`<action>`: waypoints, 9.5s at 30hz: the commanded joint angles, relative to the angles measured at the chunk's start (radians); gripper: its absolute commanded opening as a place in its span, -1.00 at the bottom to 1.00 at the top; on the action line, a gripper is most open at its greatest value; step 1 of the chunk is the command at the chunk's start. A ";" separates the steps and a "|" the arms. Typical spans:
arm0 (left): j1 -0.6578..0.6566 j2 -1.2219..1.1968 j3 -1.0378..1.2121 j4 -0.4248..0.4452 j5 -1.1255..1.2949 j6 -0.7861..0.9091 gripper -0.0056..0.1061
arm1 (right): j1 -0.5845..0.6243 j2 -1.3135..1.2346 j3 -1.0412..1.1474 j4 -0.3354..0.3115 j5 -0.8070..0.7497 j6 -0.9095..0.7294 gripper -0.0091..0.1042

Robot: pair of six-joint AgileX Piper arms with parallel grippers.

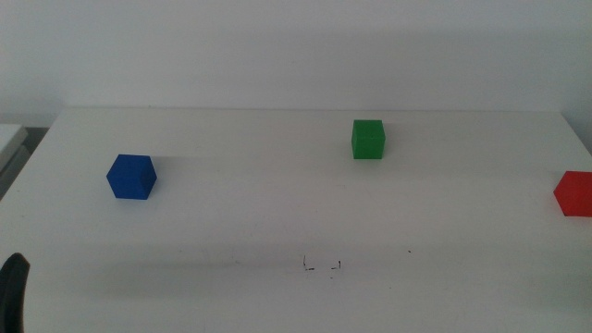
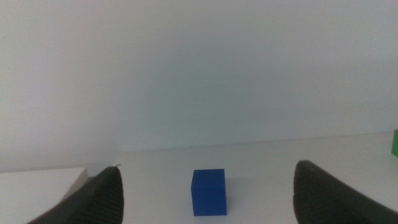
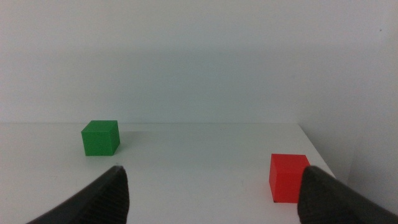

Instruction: Stack red cubes first, then green, then blue cubes in a specific spot.

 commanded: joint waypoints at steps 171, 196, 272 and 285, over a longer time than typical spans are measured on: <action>-0.006 -0.003 0.001 -0.003 -0.026 -0.003 0.75 | 0.826 2.135 -1.620 -0.412 0.888 1.024 -0.55; -0.006 -0.003 0.001 -0.003 -0.026 -0.003 0.75 | 0.565 2.048 -1.862 -0.424 0.909 0.650 0.50; -0.006 -0.003 0.001 -0.003 -0.026 -0.003 0.75 | 0.908 2.004 -1.636 -0.606 0.978 1.201 -0.32; -0.006 -0.003 0.001 -0.003 -0.026 -0.003 0.75 | 0.906 2.042 -1.636 -0.607 0.973 1.216 -0.32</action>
